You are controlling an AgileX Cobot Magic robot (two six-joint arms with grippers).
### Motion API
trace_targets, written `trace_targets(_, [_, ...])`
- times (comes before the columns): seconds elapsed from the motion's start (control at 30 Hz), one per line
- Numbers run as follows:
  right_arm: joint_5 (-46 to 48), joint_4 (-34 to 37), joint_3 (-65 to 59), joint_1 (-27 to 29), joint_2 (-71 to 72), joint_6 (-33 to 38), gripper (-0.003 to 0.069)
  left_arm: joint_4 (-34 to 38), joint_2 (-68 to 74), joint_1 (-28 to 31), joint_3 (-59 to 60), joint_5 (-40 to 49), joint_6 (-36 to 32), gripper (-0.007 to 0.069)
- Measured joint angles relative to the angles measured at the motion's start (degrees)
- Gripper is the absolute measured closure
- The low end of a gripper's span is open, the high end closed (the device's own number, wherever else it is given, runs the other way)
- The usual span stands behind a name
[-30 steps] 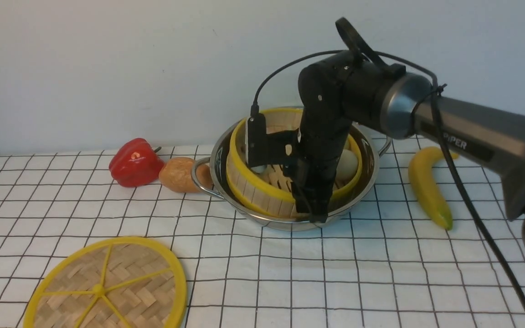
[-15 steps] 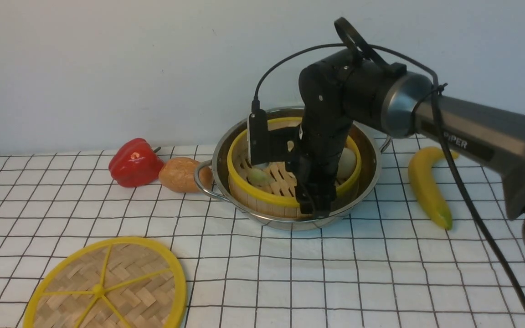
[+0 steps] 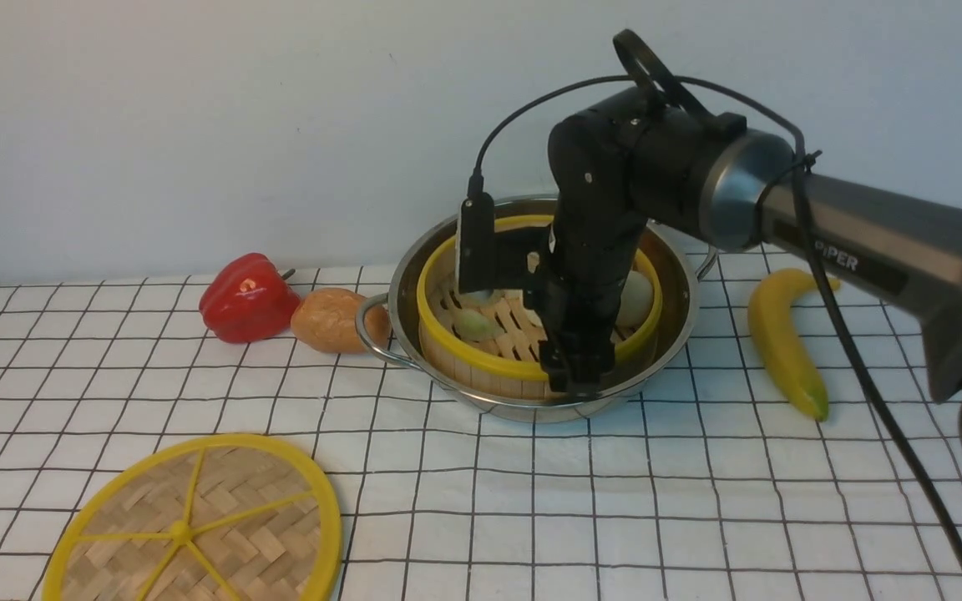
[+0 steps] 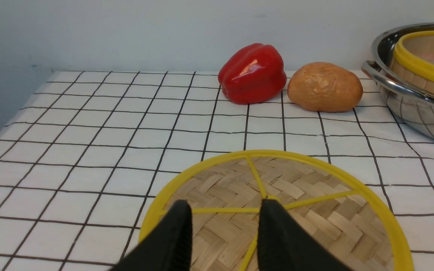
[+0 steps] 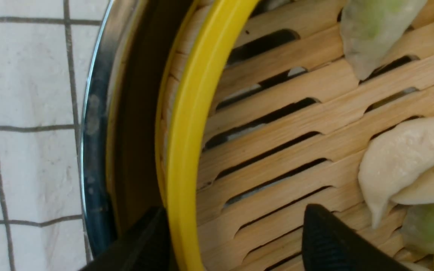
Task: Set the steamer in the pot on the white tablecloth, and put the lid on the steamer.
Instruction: 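Place the bamboo steamer basket of food into the steel pot with the right gripper, then grasp the bamboo steamer lid lying on the table by its centre knob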
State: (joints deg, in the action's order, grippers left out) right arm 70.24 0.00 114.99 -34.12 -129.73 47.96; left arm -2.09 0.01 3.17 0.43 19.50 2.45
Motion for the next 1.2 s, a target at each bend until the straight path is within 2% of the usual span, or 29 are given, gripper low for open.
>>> trace_targets(0.5, [0.05,6.8,0.06,0.0,2.07,-3.02,0.0185,0.0,0.0,0.0,0.0,0.0,0.0,0.0382])
trace_targets(0.7, [0.2,10.37,0.32,0.0,4.09,-8.58,0.0185,0.0,0.0,0.0,0.0,0.0,0.0,0.0382])
trace_targets(0.77, [0.26,11.0,1.27,0.0,5.78,-13.36,0.0192,0.0,0.0,0.0,0.0,0.0,0.0,0.0382])
trace_targets(0.87, [0.32,7.1,3.44,0.0,9.97,-22.69,0.0265,0.0,0.0,0.0,0.0,0.0,0.0,0.0382])
trace_targets(0.93, [0.27,2.39,4.71,0.0,13.58,-27.9,0.0366,0.0,0.0,0.0,0.0,0.0,0.0,0.0382])
trace_targets(0.97, [0.15,-1.63,5.32,0.0,15.58,-31.53,0.0457,0.0,0.0,0.0,0.0,0.0,0.0,0.0382])
trace_targets(1.0, [0.15,-1.63,5.4,0.0,16.0,-31.53,0.0474,0.0,0.0,0.0,0.0,0.0,0.0,0.0382])
trace_targets(1.03, [0.15,-6.21,5.73,0.0,18.51,-35.66,0.0568,0.0,0.0,0.0,0.0,0.0,0.0,0.0382])
trace_targets(1.07, [0.15,-11.73,5.85,0.0,21.0,-41.7,0.0629,0.0,0.0,0.0,0.0,0.0,0.0,0.0382])
trace_targets(1.1, [0.15,-15.51,5.91,0.0,23.38,-46.65,0.066,0.0,0.0,0.0,0.0,0.0,0.0,0.0382])
trace_targets(1.2, [0.15,-22.83,6.11,0.11,27.62,-60.1,0.0671,0.0,0.0,0.0,0.0,0.0,0.0,0.0382])
